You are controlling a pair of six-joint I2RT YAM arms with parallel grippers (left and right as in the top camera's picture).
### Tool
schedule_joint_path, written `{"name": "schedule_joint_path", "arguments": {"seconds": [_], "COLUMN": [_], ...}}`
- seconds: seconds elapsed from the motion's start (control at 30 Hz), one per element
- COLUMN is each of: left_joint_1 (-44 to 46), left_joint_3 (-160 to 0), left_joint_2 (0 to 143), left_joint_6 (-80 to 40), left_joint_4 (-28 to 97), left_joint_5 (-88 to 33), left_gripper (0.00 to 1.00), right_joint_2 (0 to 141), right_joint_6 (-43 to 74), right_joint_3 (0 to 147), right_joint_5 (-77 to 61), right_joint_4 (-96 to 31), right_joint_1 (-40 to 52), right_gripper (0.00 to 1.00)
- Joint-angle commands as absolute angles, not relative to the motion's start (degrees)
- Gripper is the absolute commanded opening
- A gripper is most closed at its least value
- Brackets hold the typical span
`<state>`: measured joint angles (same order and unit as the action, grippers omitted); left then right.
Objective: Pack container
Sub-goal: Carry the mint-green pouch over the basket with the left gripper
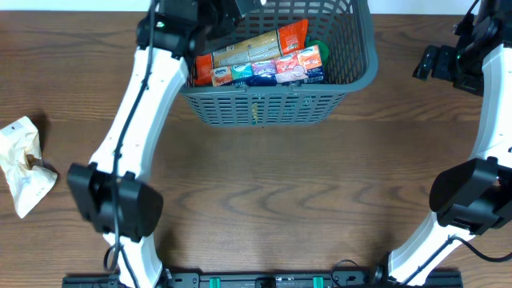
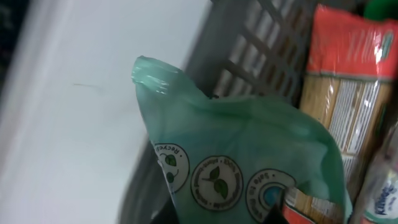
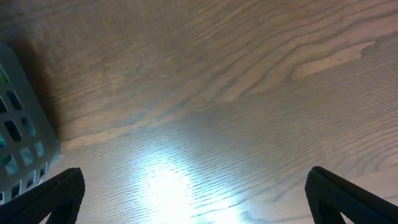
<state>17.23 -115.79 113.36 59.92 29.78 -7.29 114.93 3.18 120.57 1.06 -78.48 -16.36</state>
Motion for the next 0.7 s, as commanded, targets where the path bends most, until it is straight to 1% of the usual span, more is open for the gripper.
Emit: {"name": "schedule_joint_path", "arguments": {"seconds": [0.0,0.1,0.13,0.27,0.33,0.4,0.53,0.57,0.6,0.63,0.67], "left_joint_1": [16.75,16.69,16.69,16.29,16.08,15.92,15.92,15.92,15.92,15.92,15.97], "left_joint_3": [-116.53,-116.53,-116.53,-116.49,-116.49,-116.49,-116.49,-116.49,-116.49,-116.49,-116.49], "left_joint_2": [118.45,122.32,123.59,128.33,130.04,130.82,131.02,130.91,130.74,130.47,130.19], "left_joint_6": [62.76,62.48,62.28,61.43,59.29,57.67,56.23,56.21,55.75,54.78,53.87], "left_joint_4": [29.89,29.91,29.91,29.93,30.28,30.63,30.74,30.76,30.81,30.81,30.81], "left_joint_5": [-6.98,-6.98,-6.98,-6.74,-6.74,-6.79,-6.79,-6.79,-6.79,-6.79,-6.79], "left_gripper": [0.06,0.06,0.07,0.21,0.22,0.25,0.26,0.27,0.3,0.36,0.45], "right_joint_2": [115.48,115.48,115.5,115.48,115.48,115.48,115.48,115.48,115.5,115.48,115.48], "right_joint_6": [2.46,2.42,2.09,1.41,1.08,0.95,0.95,0.95,0.93,0.47,0.16], "right_joint_3": [120.64,120.64,120.64,120.64,120.64,120.64,120.64,120.64,120.64,120.64,120.64], "right_joint_5": [1.04,1.04,1.02,1.04,1.06,1.06,1.06,1.06,1.06,1.04,1.06], "right_joint_4": [-78.65,-78.7,-78.72,-79.48,-79.88,-80.12,-80.12,-80.09,-80.09,-80.09,-80.09], "right_joint_1": [-16.03,-16.03,-16.03,-16.05,-16.05,-16.05,-16.05,-16.05,-16.05,-16.05,-16.05], "right_gripper": [0.99,0.99,0.99,0.99,0.99,0.99,0.99,0.99,0.99,0.99,0.99]}}
